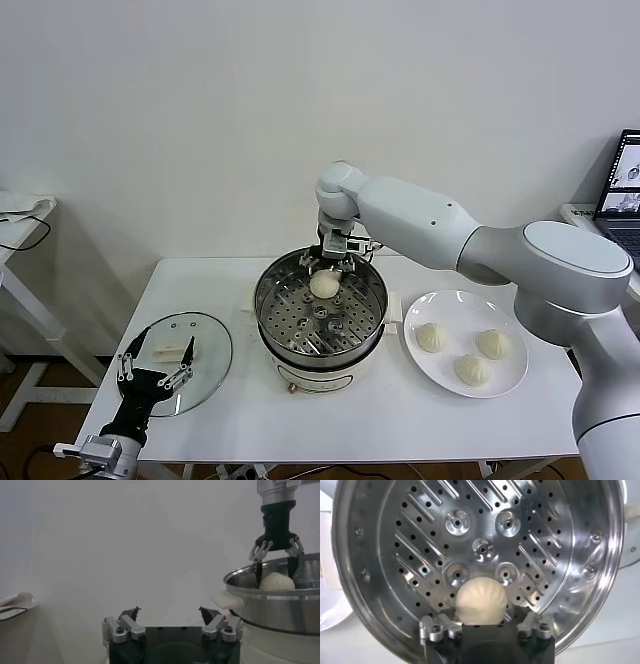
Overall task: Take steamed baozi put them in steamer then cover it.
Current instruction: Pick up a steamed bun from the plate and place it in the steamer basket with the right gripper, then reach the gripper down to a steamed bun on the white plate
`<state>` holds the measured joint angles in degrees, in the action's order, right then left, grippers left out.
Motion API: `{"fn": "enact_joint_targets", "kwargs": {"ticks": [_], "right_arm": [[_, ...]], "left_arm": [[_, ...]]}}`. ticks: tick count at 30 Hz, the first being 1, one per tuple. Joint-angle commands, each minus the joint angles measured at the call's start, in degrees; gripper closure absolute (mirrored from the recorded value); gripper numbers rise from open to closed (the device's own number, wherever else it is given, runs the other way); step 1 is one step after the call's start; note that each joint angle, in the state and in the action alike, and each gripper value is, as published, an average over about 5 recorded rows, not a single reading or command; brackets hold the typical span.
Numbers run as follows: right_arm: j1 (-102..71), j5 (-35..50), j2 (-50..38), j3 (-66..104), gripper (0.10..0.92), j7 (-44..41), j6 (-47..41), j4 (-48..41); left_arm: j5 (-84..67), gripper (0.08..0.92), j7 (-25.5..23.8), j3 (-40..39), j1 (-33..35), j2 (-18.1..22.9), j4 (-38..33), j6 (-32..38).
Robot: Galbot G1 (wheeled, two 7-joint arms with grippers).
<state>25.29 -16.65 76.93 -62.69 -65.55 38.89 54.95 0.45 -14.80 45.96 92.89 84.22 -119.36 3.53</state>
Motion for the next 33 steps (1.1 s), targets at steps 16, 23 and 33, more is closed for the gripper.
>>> {"fn": "enact_joint_targets", "kwargs": {"ticks": [16,23,33], "right_arm": [[13.75,27.09,-42.87,-12.92,0.203,-3.13,-43.20,29.33],[0.06,24.76,-46.09,-5.69,0.203,-2.75,-52.51,27.42],[-16.17,20.91,-40.69,8.16,0.203,-1.20,-53.63,16.38]], "left_arm": [[2.21,0.177,0.52,-2.28,1.55,0.93,-2.29,0.77],[2.93,0.177,0.75,-2.69,2.15,1.27,-2.87,1.14],[3.93,0.177,1.11,-3.32,2.38,2.04,-2.31,1.77]]}}
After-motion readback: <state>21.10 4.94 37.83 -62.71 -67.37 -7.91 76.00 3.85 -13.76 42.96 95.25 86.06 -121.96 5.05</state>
